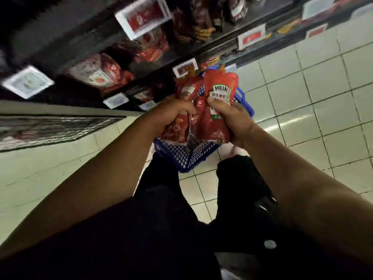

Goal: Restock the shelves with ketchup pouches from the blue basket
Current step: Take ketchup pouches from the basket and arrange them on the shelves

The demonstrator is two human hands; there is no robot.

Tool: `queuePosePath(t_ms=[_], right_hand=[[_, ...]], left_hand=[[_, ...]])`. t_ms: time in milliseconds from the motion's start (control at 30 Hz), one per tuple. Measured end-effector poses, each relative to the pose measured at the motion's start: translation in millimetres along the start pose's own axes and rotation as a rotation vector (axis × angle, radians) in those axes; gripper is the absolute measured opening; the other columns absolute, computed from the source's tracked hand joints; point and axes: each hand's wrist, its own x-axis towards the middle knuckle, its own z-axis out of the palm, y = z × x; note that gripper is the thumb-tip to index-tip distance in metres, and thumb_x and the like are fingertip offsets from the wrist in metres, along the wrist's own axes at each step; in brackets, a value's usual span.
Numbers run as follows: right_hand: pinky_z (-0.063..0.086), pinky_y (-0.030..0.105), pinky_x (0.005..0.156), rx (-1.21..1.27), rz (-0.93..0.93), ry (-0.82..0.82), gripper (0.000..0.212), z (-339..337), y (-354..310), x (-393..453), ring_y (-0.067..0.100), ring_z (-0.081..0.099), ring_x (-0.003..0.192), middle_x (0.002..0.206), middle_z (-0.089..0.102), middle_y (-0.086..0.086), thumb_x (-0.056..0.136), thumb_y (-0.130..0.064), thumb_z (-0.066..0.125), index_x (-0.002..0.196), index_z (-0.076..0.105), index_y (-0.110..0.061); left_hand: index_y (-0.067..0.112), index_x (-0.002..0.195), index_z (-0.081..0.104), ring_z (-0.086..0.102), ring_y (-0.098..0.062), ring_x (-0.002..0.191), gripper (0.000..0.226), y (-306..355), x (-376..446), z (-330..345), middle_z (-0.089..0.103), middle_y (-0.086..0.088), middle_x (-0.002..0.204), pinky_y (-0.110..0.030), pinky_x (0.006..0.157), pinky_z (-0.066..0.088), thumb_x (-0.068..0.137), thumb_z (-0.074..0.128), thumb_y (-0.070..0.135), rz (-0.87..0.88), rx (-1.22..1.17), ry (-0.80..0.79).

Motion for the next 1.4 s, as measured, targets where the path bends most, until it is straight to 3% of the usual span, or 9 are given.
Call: queuePosePath(t_ms=[133, 300, 467, 533, 667, 833, 933, 1133, 1400], right_hand=[[0.061, 0.05, 0.082, -0.122, -0.032, -0.051, 0.042, 16.5, -51.1, -55.2, 0.036, 0.074, 0.094, 0.111, 0.074, 0.021, 0.089, -0.021, 0.076, 0.125, 0.066, -0.002], [0.063, 0.043, 0.074, -0.227, -0.06, -0.155, 0.036, 37.2, -92.0, -107.8, 0.031, 0.076, 0.09, 0.104, 0.077, 0.016, 0.089, -0.021, 0.075, 0.119, 0.066, -0.004], [0.061, 0.05, 0.083, -0.345, -0.1, -0.179, 0.039, 63.2, -119.9, -141.1, 0.034, 0.075, 0.095, 0.106, 0.077, 0.013, 0.082, -0.031, 0.082, 0.115, 0.07, -0.015], [0.061, 0.048, 0.08, -0.352, -0.126, -0.206, 0.039, 78.4, -129.8, -152.4, 0.034, 0.075, 0.095, 0.107, 0.077, 0.014, 0.078, -0.035, 0.085, 0.11, 0.073, -0.017], [0.061, 0.049, 0.082, -0.41, -0.263, -0.257, 0.041, 122.6, -150.9, -170.7, 0.031, 0.075, 0.091, 0.106, 0.076, 0.015, 0.067, -0.041, 0.087, 0.101, 0.077, -0.019], [0.061, 0.038, 0.077, -0.572, -0.455, -0.355, 0.027, 187.5, -170.2, -191.6, 0.021, 0.074, 0.084, 0.099, 0.078, 0.008, 0.075, -0.033, 0.081, 0.099, 0.079, -0.02], [0.059, 0.028, 0.071, -0.617, -0.549, -0.409, 0.019, 222.4, -181.4, -203.6, 0.014, 0.074, 0.082, 0.094, 0.079, 0.003, 0.079, -0.026, 0.077, 0.096, 0.076, -0.018], [0.059, 0.029, 0.073, -0.644, -0.68, -0.415, 0.037, 286.1, -214.7, -205.4, 0.018, 0.075, 0.087, 0.101, 0.078, 0.006, 0.08, -0.029, 0.075, 0.113, 0.068, -0.011], [0.061, 0.041, 0.072, -0.595, -0.785, -0.216, 0.051, 344.0, -255.0, -172.4, 0.027, 0.076, 0.085, 0.096, 0.077, 0.014, 0.076, -0.027, 0.083, 0.117, 0.068, 0.0]], left_hand=[[0.007, 0.078, 0.066, 0.057, -0.021, 0.054, 0.018, 36.0, -69.2, 17.9, 0.061, -0.008, 0.066, -0.022, 0.053, 0.046, 0.068, 0.053, 0.015, 0.013, -0.182, 0.058], [-0.007, 0.118, 0.063, 0.055, -0.037, 0.086, 0.057, 56.3, -136.7, 19.5, 0.059, -0.026, 0.103, -0.038, 0.078, 0.046, 0.067, 0.051, 0.016, 0.022, -0.299, 0.091], [0.003, 0.106, 0.077, 0.071, -0.032, 0.098, 0.039, 67.9, -180.0, -1.9, 0.072, -0.018, 0.114, -0.043, 0.084, 0.059, 0.085, 0.044, 0.008, 0.233, -0.567, -0.095], [0.008, 0.107, 0.078, 0.073, -0.032, 0.099, 0.026, 70.7, -202.1, -7.6, 0.074, -0.017, 0.111, -0.045, 0.083, 0.06, 0.088, 0.061, 0.012, 0.274, -0.527, -0.151], [0.005, 0.12, 0.068, 0.07, -0.042, 0.105, 0.057, 77.4, -235.2, -20.0, 0.072, -0.021, 0.115, -0.055, 0.089, 0.058, 0.067, 0.088, 0.012, 0.392, -0.361, 0.09], [0.016, 0.105, 0.074, 0.075, -0.028, 0.093, 0.039, 89.1, -272.1, -68.9, 0.077, -0.01, 0.102, -0.038, 0.075, 0.062, 0.071, 0.086, 0.002, 0.629, -0.208, 0.219], [0.02, 0.104, 0.074, 0.075, -0.028, 0.095, 0.041, 102.3, -296.3, -95.6, 0.078, -0.008, 0.102, -0.044, 0.08, 0.062, 0.066, 0.088, 0.013, 0.731, -0.197, 0.284], [0.021, 0.099, 0.075, 0.077, -0.021, 0.087, 0.032, 155.0, -312.2, -148.6, 0.079, -0.002, 0.095, -0.033, 0.07, 0.061, 0.07, 0.087, 0.017, 0.85, -0.179, 0.399], [0.008, 0.09, 0.077, 0.077, -0.028, 0.073, 0.047, 234.1, -301.0, -202.6, 0.078, -0.011, 0.083, -0.045, 0.066, 0.062, 0.051, 0.095, 0.027, 0.844, -0.163, 0.53]])
